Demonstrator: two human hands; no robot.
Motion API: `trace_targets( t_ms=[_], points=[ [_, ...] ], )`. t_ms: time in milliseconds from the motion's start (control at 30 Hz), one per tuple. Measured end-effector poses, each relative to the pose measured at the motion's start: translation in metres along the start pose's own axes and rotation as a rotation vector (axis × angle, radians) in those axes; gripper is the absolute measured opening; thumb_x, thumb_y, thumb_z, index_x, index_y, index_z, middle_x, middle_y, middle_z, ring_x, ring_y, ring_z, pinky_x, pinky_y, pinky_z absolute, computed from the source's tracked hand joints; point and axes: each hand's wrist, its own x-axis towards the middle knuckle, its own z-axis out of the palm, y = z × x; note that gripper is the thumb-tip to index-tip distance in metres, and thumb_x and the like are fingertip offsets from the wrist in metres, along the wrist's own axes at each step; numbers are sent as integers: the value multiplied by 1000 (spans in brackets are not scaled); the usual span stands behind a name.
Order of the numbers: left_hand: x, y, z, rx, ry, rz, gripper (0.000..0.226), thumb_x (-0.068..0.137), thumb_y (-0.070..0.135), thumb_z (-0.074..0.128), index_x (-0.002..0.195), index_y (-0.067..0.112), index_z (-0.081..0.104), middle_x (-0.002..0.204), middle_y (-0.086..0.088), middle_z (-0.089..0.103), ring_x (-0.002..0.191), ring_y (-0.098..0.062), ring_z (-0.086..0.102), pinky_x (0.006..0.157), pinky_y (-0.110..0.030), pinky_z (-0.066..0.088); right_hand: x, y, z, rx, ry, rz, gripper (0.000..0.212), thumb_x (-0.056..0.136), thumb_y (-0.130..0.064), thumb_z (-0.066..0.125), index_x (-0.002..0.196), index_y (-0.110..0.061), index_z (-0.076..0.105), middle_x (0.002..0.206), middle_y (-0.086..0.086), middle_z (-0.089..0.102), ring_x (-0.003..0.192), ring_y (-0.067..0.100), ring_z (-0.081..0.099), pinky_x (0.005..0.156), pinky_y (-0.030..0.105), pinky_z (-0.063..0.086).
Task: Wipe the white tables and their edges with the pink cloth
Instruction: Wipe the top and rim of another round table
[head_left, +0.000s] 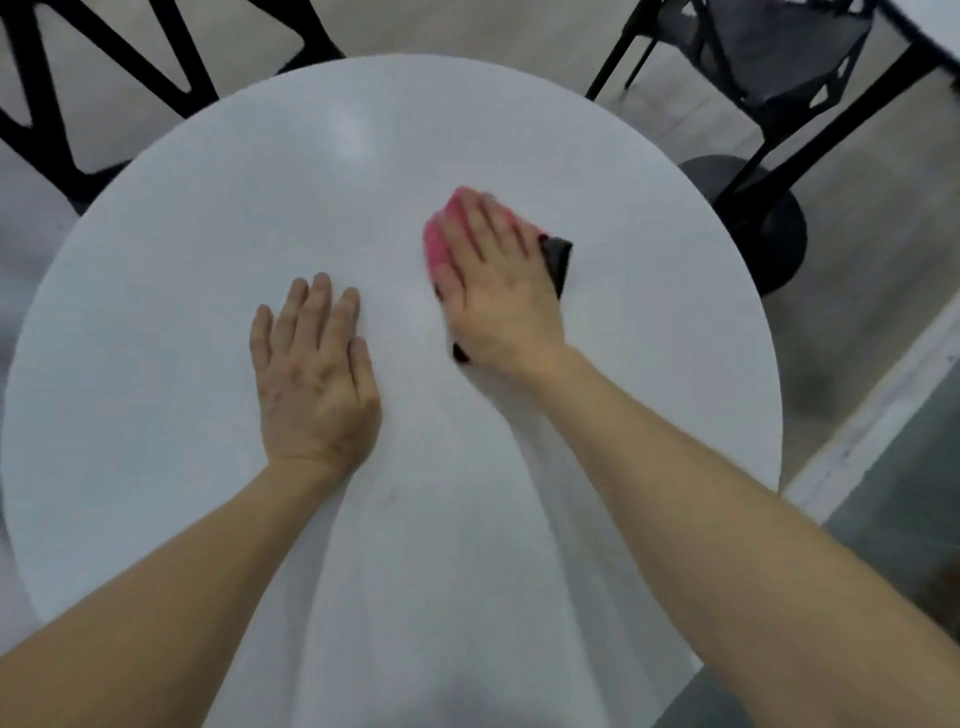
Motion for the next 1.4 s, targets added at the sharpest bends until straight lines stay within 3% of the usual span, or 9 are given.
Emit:
trace_targets(
  t_ms=[167, 333, 400, 600, 733, 833, 1033, 1267, 1400],
  points=[
    [-2, 2, -2, -26, 32, 14, 50, 110, 21, 38, 157, 12, 53, 169, -13, 43, 161, -31, 33, 131, -60, 19, -64, 42, -39, 93, -297, -719, 57, 115, -43, 43, 168, -24, 36, 179, -1, 19, 167, 19, 12, 135, 47, 14],
    [-2, 4, -1, -23, 44, 10, 49, 111, 18, 40, 158, 12, 53, 169, -12, 43, 162, -30, 33, 131, -60, 21, 64, 113, -19, -45, -50, 188, 64, 111, -49, 23, 171, -26, 26, 180, 1, 17, 167, 21, 12, 135, 51, 10],
    [-3, 2, -1, -32, 39, -7, 49, 111, 16, 41, 158, 12, 53, 170, -10, 43, 162, -28, 33, 131, -60, 22, 76, 53, 3, -37, 19, 264, 62, 113, -45, 24, 170, -22, 30, 179, 8, 21, 166, 27, 17, 134, 51, 12],
    [-3, 6, -4, 11, 7, -121, 61, 106, 21, 42, 165, 8, 40, 173, -12, 36, 164, -27, 27, 133, -60, 16, -3, 46, -30, 113, -334, -832, 56, 116, -42, 42, 168, -25, 35, 179, 1, 19, 167, 21, 12, 134, 50, 15],
    [-3, 6, -2, 11, -15, -114, 60, 106, 22, 42, 164, 7, 42, 174, -13, 34, 164, -29, 26, 132, -60, 19, 83, 127, -22, -33, -121, -231, 59, 114, -44, 34, 170, -29, 28, 179, 0, 21, 166, 21, 17, 133, 53, 17],
    [-3, 4, -2, 19, -20, -116, 60, 106, 22, 42, 164, 7, 42, 174, -12, 34, 164, -28, 26, 132, -60, 20, 124, 53, 17, -25, 49, 189, 61, 114, -44, 30, 168, -18, 35, 177, 11, 27, 165, 29, 22, 133, 53, 15],
    [-4, 3, -3, 29, -25, -108, 60, 105, 22, 43, 163, 6, 43, 174, -13, 34, 164, -29, 26, 130, -61, 21, 67, 35, 1, 97, -250, -843, 58, 116, -45, 34, 170, -25, 30, 180, 0, 17, 168, 19, 10, 135, 48, 13],
    [-4, 4, -1, 32, -40, -109, 61, 105, 23, 41, 164, 5, 41, 175, -13, 32, 165, -28, 23, 131, -61, 21, 116, 79, 14, -81, 76, 87, 58, 115, -39, 34, 166, -12, 40, 174, 15, 33, 162, 33, 29, 130, 57, 23],
    [-4, 3, -3, 44, -45, -105, 61, 105, 22, 42, 163, 5, 43, 174, -13, 33, 165, -28, 24, 130, -62, 22, 161, -70, 57, 41, -1, -294, 59, 113, -40, 31, 163, -12, 46, 172, 17, 36, 162, 35, 30, 132, 54, 16]
  ],
)
